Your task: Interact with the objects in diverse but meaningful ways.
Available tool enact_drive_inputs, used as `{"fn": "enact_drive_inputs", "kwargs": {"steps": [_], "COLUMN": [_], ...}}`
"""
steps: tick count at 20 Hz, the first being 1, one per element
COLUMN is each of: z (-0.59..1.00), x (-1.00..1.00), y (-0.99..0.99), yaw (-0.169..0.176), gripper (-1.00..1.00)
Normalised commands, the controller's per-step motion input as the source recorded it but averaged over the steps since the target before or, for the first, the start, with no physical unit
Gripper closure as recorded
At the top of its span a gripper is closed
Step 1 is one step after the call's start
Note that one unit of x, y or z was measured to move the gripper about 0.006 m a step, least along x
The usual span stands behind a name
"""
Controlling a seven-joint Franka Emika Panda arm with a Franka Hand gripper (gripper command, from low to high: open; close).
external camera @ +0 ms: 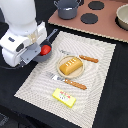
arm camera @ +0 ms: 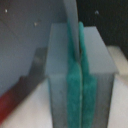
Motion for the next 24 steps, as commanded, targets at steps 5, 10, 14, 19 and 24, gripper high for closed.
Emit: {"fn": "enact_drive_inputs", "kwargs": {"steps": [5,10,14,19,24], "z": [-0.05,0.2,0.31,0.79,0.91], "x": [0.08,0.37,0.33,0.11,0.01], "y": [-0.03,0.02,0.04,0.01,0.0], "yaw": [0.005,-0.037,-0.053,-0.035,-0.003], "gripper": [-1.0,-1.0,-1.0,-1.0,-1.0]}}
